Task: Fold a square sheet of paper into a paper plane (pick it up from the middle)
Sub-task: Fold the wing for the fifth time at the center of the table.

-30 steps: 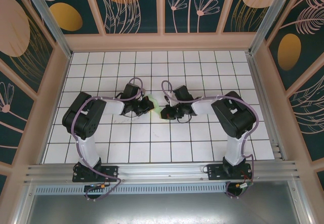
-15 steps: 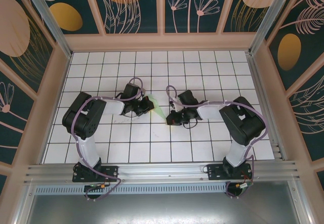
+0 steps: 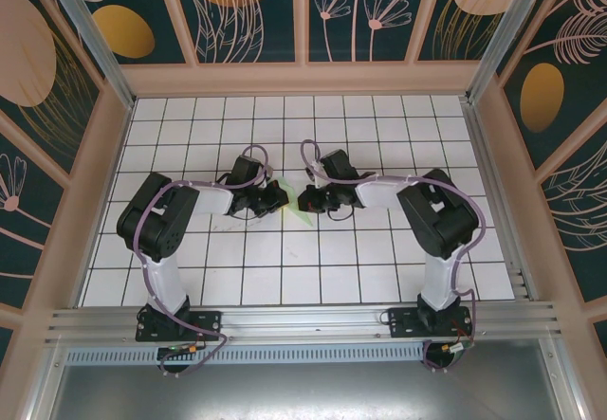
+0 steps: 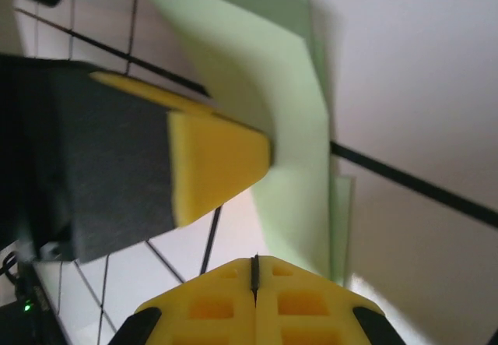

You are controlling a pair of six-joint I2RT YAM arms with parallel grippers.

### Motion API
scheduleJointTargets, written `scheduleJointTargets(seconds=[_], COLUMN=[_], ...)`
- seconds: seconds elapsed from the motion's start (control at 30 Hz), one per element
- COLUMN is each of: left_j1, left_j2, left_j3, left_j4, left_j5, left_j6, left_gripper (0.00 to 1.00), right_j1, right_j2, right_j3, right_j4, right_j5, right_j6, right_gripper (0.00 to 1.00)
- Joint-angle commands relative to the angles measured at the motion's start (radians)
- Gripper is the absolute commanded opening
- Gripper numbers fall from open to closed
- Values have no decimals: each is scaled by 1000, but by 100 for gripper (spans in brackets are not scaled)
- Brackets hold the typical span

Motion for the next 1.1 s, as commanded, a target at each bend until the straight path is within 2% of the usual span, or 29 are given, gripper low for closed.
scheduleJointTargets(seconds=[0.0, 0.07, 0.23, 0.33, 0.7, 1.07], left_j1=[8, 9, 9, 9, 9, 9], left_j2=[18, -4, -80, -96, -41, 19], left_j3=[4, 8, 40, 56, 38, 48], left_j4=[-88, -65, -53, -64, -21, -50], left_j5=[-80, -65, -91, -115, -71, -135], left_j6=[38, 54, 120, 155, 168, 225], left_gripper=[0, 1, 18, 21, 21, 20], right_j1=[7, 7, 7, 7, 9, 10], right_j2=[42, 57, 74, 79, 101, 108], right_j3=[34, 33, 21, 19, 26, 15], right_j4=[-31, -57, -102, -112, -115, -140], right_j5=[44, 66, 105, 112, 103, 103], right_j6=[-7, -14, -28, -31, -30, -45], right_gripper=[0, 0, 0, 0, 0, 0])
